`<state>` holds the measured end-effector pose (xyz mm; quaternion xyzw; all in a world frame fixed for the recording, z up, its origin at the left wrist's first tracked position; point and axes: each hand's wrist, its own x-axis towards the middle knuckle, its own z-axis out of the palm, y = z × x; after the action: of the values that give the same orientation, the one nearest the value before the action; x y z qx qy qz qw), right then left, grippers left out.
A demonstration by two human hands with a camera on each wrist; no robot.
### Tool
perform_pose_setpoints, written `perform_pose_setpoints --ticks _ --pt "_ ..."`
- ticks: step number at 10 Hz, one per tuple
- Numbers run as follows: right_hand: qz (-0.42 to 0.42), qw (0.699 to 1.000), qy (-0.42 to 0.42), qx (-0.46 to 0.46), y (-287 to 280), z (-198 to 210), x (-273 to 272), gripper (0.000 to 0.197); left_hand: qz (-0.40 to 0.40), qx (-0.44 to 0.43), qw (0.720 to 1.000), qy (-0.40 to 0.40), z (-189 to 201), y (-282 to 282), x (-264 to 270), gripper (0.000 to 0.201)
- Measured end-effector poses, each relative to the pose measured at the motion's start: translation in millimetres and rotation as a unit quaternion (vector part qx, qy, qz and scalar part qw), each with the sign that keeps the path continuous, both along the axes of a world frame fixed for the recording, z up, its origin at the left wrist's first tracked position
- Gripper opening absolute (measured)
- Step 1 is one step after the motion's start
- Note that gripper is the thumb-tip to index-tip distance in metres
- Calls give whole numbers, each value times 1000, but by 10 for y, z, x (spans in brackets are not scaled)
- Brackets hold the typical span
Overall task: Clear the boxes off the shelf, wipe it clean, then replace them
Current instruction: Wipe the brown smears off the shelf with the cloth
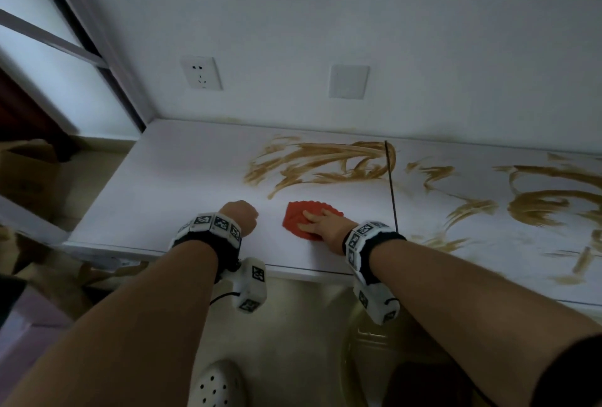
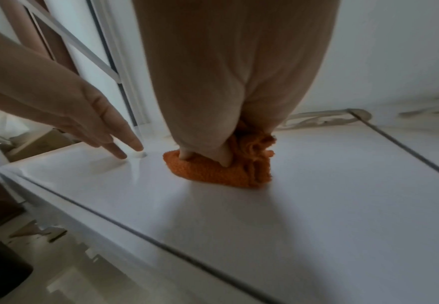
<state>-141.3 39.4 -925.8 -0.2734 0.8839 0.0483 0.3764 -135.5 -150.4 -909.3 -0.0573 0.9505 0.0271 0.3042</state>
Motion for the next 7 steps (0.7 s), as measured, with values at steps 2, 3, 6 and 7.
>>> perform_pose_setpoints --ticks 2,3,6,7 --pt "66 998 -3 1 -458 -78 -170 72 51 -29 998 -7 -95 -319 -185 35" --pt "73 997 5 -13 -632 -99 -297 54 74 -33 997 -10 -189 -372 -217 33" --pt "24 999 43 0 -639 19 -728 69 140 7 990 -9 -292 -519 -288 38" --pt "-17 998 60 18 -424 69 -777 71 154 22 988 -4 -262 -506 -281 38"
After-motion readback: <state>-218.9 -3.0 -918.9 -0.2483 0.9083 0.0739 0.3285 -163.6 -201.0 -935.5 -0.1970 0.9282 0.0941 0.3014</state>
